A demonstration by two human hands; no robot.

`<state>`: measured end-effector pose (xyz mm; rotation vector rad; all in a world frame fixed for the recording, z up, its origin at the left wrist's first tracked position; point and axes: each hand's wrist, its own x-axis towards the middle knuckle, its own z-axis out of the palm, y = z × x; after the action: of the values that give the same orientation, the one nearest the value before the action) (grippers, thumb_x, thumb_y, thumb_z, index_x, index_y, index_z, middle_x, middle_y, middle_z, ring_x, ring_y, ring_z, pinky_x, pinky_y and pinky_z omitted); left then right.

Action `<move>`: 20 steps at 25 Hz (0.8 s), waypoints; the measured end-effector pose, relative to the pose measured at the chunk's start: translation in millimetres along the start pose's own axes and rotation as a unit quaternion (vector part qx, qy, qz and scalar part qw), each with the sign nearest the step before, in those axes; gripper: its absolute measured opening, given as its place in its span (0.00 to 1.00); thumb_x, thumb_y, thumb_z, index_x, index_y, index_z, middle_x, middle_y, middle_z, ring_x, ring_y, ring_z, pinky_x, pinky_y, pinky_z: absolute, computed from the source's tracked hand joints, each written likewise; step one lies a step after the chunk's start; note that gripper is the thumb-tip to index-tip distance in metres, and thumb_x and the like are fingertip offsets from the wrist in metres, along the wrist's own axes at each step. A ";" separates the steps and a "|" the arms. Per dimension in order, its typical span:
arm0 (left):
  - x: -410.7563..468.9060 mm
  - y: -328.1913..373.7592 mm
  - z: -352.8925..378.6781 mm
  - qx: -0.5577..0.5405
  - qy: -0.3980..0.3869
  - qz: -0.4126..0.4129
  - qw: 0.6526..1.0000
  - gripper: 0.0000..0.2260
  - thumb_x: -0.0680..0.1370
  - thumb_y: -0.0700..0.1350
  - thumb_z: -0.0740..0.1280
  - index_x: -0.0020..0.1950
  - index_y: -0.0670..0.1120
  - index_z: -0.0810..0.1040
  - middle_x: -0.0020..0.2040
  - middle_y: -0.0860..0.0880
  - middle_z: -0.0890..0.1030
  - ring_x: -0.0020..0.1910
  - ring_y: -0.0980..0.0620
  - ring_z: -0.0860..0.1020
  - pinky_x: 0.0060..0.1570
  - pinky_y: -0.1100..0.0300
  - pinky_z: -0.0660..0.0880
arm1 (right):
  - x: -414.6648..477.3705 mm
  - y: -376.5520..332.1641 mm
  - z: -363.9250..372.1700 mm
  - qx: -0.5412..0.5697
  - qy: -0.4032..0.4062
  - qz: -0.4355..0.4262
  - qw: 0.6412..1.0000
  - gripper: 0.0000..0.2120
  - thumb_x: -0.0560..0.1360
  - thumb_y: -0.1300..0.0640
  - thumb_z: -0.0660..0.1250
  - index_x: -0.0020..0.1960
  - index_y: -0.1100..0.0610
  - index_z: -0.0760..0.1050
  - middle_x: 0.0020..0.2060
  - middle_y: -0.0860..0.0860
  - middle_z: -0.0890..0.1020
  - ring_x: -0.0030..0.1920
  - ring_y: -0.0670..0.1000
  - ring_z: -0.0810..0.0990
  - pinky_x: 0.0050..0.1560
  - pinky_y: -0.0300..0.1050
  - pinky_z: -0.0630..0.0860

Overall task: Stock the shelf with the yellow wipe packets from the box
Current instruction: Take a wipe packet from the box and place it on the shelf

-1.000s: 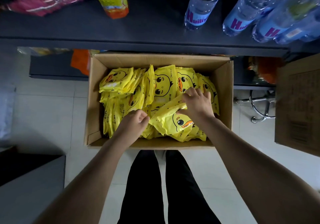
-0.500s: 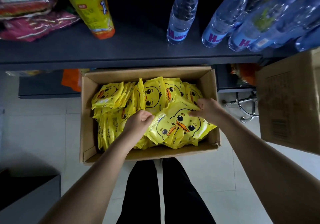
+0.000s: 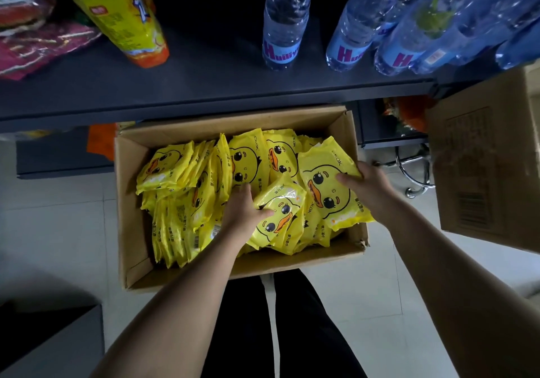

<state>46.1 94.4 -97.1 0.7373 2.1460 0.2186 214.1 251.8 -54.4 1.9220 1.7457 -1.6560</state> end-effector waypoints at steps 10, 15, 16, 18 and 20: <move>-29.1 -2.6 -25.6 -0.063 -0.029 -0.019 0.997 0.30 0.71 0.50 0.72 0.67 0.36 0.69 0.64 0.40 0.75 0.62 0.43 0.74 0.55 0.56 0.70 | -15.2 -3.0 -3.0 0.004 0.008 -0.023 1.000 0.15 0.77 0.55 0.65 0.60 0.62 0.73 0.51 0.58 0.80 0.47 0.56 0.78 0.44 0.45 0.74; -76.8 -1.3 -88.9 -0.083 0.018 -0.016 0.996 0.22 0.69 0.51 0.74 0.56 0.39 0.76 0.52 0.45 0.80 0.52 0.44 0.78 0.45 0.56 0.71 | -53.2 -55.4 -11.7 -0.010 -0.021 -0.062 0.998 0.20 0.77 0.51 0.65 0.64 0.61 0.71 0.53 0.59 0.80 0.49 0.58 0.79 0.45 0.47 0.75; -88.7 -0.7 -106.5 -0.093 0.038 -0.012 0.995 0.21 0.68 0.51 0.75 0.53 0.38 0.77 0.50 0.45 0.81 0.49 0.45 0.78 0.43 0.56 0.69 | -65.6 -70.5 -13.8 -0.005 -0.028 -0.080 0.996 0.17 0.77 0.51 0.65 0.61 0.60 0.73 0.51 0.58 0.80 0.48 0.57 0.80 0.46 0.47 0.76; -113.4 0.6 -144.5 -0.114 0.070 0.005 0.991 0.22 0.66 0.51 0.77 0.50 0.38 0.77 0.46 0.44 0.81 0.46 0.45 0.78 0.41 0.55 0.69 | -95.3 -99.8 -17.4 0.016 -0.033 -0.125 0.992 0.10 0.75 0.53 0.68 0.53 0.57 0.76 0.46 0.52 0.82 0.45 0.52 0.81 0.47 0.46 0.77; -135.8 0.9 -180.0 -0.131 0.089 0.024 0.987 0.19 0.66 0.50 0.77 0.48 0.38 0.78 0.43 0.44 0.81 0.43 0.45 0.79 0.39 0.56 0.70 | -124.3 -123.9 -17.8 0.026 -0.033 -0.160 0.986 0.10 0.72 0.53 0.71 0.51 0.55 0.79 0.43 0.48 0.82 0.44 0.49 0.81 0.47 0.42 0.76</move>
<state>-26.4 34.4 107.7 0.6360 2.2116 0.5994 161.0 223.7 111.5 1.6508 2.0944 -1.8539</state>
